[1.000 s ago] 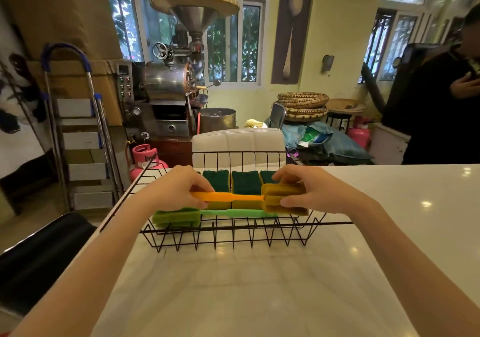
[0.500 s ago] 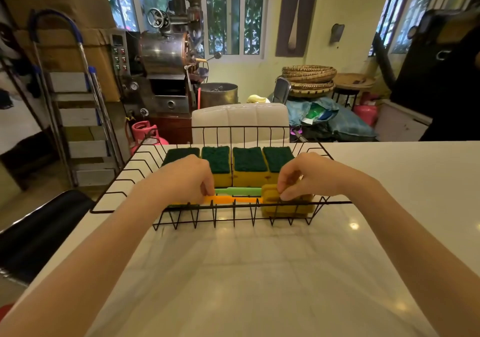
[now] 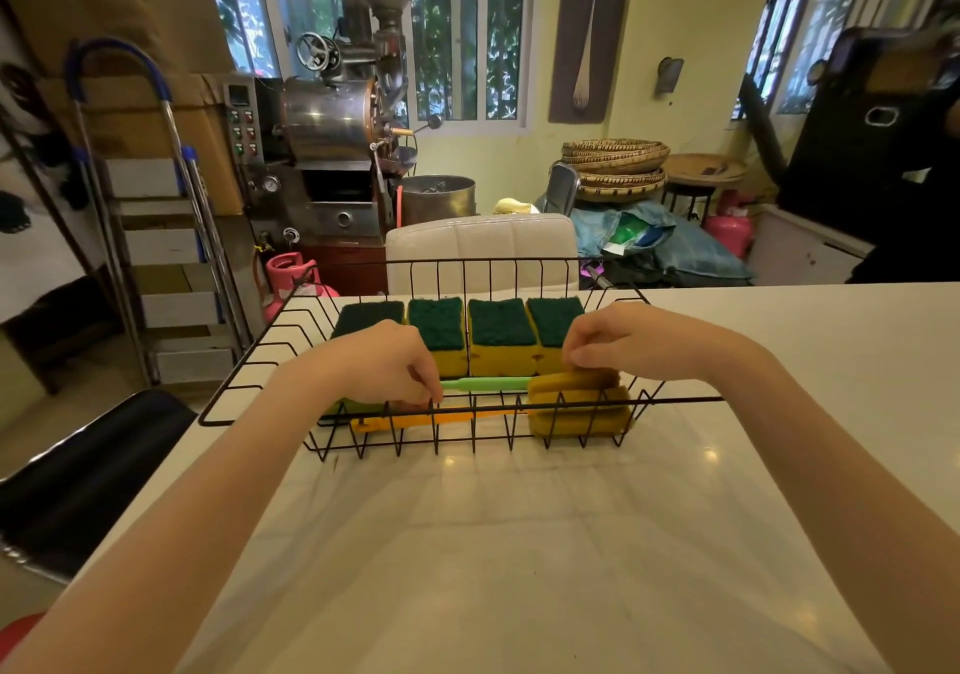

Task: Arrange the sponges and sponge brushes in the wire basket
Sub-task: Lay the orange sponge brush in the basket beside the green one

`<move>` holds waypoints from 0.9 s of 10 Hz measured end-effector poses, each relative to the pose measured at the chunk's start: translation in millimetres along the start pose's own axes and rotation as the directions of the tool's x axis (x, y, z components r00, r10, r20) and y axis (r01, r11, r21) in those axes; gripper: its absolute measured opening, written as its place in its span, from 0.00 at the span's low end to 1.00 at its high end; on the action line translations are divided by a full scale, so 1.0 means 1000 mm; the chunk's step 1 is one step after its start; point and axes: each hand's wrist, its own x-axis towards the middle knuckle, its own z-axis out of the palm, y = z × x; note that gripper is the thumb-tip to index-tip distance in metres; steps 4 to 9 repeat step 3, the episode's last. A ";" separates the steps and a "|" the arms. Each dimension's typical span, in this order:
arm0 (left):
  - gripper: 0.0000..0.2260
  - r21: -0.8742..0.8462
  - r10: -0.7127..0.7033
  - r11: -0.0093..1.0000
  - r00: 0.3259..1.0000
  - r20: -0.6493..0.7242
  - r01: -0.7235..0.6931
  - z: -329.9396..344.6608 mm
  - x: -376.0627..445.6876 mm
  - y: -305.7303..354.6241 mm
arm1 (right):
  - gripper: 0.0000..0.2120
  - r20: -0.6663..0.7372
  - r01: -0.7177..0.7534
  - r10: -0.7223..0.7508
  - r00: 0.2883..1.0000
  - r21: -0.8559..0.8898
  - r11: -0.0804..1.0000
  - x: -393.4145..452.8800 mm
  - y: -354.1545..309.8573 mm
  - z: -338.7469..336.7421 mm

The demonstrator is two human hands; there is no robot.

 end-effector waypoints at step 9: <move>0.10 -0.154 -0.004 0.988 0.976 -0.219 -0.030 -0.015 -0.019 0.009 | 0.09 -0.329 0.226 -0.191 0.925 0.071 0.971 -0.056 -0.040 -0.042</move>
